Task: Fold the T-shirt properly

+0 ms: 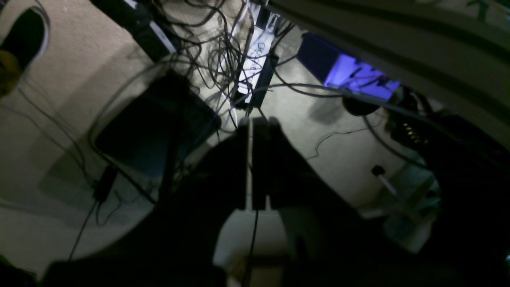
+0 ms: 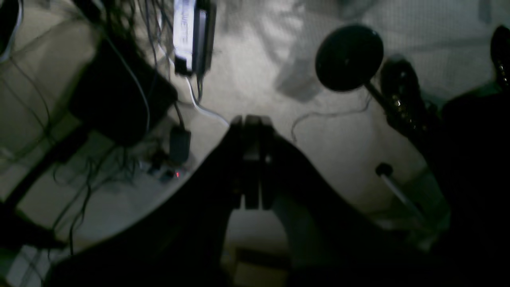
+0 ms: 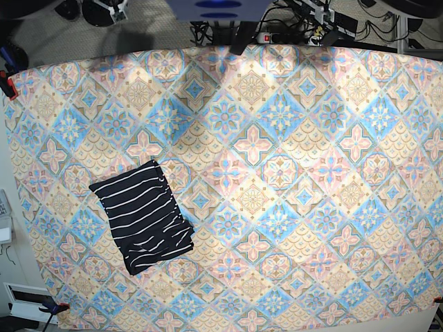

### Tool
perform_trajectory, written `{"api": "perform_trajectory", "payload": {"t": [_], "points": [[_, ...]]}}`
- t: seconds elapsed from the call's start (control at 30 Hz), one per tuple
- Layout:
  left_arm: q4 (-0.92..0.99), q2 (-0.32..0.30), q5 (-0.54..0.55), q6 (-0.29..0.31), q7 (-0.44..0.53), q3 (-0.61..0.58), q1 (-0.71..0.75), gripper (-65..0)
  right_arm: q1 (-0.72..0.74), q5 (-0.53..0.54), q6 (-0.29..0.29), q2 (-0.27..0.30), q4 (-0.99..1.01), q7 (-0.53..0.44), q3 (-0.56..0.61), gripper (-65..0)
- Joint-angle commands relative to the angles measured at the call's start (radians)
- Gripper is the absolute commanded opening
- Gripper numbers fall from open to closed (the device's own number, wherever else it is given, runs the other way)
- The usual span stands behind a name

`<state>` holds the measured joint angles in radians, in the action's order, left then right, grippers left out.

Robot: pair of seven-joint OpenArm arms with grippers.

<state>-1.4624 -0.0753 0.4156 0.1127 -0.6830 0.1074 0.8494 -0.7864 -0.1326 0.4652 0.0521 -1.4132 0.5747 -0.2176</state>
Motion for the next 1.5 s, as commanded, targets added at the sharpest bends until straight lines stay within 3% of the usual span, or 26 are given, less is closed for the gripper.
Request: {"api": "perform_trajectory", "payload": {"t": [0.0, 0.33, 0.6, 0.83, 1.07, 1.23, 1.47], "points": [[0.021, -0.007, -0.008, 0.003, 0.013, 0.004, 0.000, -65.0, -0.005, -0.002, -0.001, 0.005, 0.019, 0.003, -0.004, -65.0], [0.294, -0.005, -0.154, 0.003, 0.138, 0.002, -0.131, -65.0, 0.149, -0.002, -0.001, 0.005, 0.335, -0.083, -0.004, -65.0], [0.521, -0.002, -0.240, -0.001, 0.286, -0.064, -0.235, -65.0, 0.287, -0.002, -0.001, 0.024, 0.664, -0.230, -0.004, -65.0], [0.779, -0.002, -0.240, -0.001, 0.452, -0.079, -0.339, -65.0, 0.378, -0.006, -0.001, 0.044, 0.921, -0.417, -0.004, -65.0], [0.977, -0.002, -0.241, -0.001, 0.575, -0.091, -0.437, -65.0, 0.462, -0.006, -0.001, 0.051, 1.083, -0.534, -0.004, -65.0], [1.006, -0.002, -0.240, -0.003, 0.593, -0.179, -0.468, -65.0, 0.490, -0.006, -0.004, 0.059, 1.136, -0.591, -0.004, -65.0], [1.011, 0.016, -0.241, -0.003, 0.593, -0.183, -0.526, -65.0, 0.500, -0.006, -0.007, 0.056, 1.141, -0.609, -0.010, -65.0]]}}
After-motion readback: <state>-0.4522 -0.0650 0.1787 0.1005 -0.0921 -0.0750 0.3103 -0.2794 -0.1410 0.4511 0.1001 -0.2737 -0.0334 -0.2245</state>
